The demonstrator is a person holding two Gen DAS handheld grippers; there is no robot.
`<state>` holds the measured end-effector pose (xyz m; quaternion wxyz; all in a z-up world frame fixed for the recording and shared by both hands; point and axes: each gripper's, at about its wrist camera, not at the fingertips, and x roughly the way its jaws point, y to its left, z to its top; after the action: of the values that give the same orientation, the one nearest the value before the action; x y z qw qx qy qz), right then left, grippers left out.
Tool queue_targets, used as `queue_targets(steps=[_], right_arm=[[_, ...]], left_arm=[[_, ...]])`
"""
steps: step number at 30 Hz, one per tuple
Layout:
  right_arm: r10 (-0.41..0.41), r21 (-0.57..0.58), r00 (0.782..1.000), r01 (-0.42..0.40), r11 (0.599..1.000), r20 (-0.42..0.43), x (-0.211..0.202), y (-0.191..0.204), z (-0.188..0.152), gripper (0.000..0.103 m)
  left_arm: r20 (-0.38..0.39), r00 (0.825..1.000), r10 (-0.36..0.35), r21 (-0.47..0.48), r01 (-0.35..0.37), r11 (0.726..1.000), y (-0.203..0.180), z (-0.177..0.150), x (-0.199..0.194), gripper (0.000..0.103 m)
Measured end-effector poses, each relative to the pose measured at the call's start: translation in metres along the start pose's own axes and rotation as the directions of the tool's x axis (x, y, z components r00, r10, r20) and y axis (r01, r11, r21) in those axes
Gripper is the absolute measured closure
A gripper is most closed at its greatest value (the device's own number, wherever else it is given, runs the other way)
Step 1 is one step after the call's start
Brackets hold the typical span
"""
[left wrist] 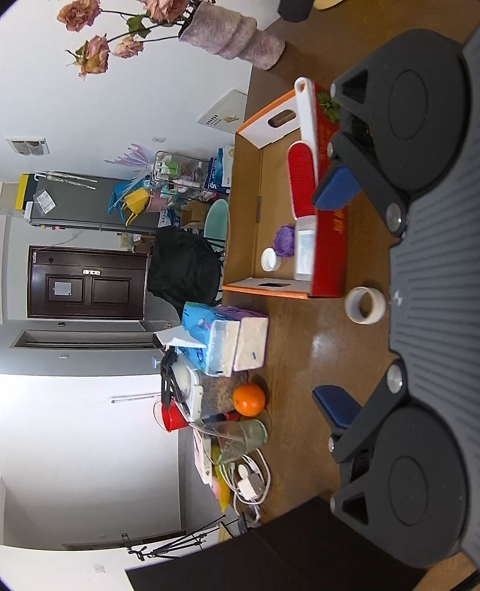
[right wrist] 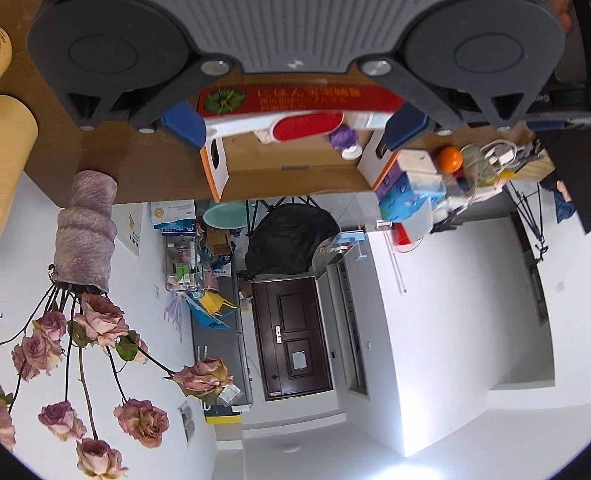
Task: Organize rigid objects
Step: 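Withdraw both open tools up and away from the box, then move the right tool to the green spray bottle while the left tool approaches the blue cap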
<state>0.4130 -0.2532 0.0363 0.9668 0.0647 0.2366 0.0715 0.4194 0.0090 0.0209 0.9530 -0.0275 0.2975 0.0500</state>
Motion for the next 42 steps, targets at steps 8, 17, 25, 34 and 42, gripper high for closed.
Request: queue_targets(steps=[8,17,25,34,42], right_arm=[[0.030,-0.061,1.000,-0.031,0.998,-0.009,-0.036,0.013,-0.031,0.000],[-0.011,-0.118,0.998,0.004,0.993,-0.058,-0.052,0.021,-0.075,0.000],[-0.031,-0.139,0.996,0.020,0.990,-0.078,-0.063,0.024,-0.109,0.000],[-0.071,-0.163,0.995,0.058,0.985,-0.070,-0.080,0.033,-0.138,0.000],[-0.114,-0.160,0.991,0.102,0.982,-0.067,-0.081,0.034,-0.154,0.000]], left_arm=[[0.011,1.000,-0.014,0.023,0.014,1.000,0.006,-0.032,-0.031,0.000],[0.003,0.999,-0.054,0.047,0.054,0.997,0.012,-0.073,-0.047,0.000],[0.029,0.997,-0.071,0.027,0.070,0.997,0.026,-0.097,-0.060,0.000],[0.044,0.995,-0.091,0.026,0.090,0.996,0.041,-0.119,-0.067,0.000],[0.047,0.995,-0.089,0.000,0.089,0.996,0.056,-0.135,-0.067,0.000]])
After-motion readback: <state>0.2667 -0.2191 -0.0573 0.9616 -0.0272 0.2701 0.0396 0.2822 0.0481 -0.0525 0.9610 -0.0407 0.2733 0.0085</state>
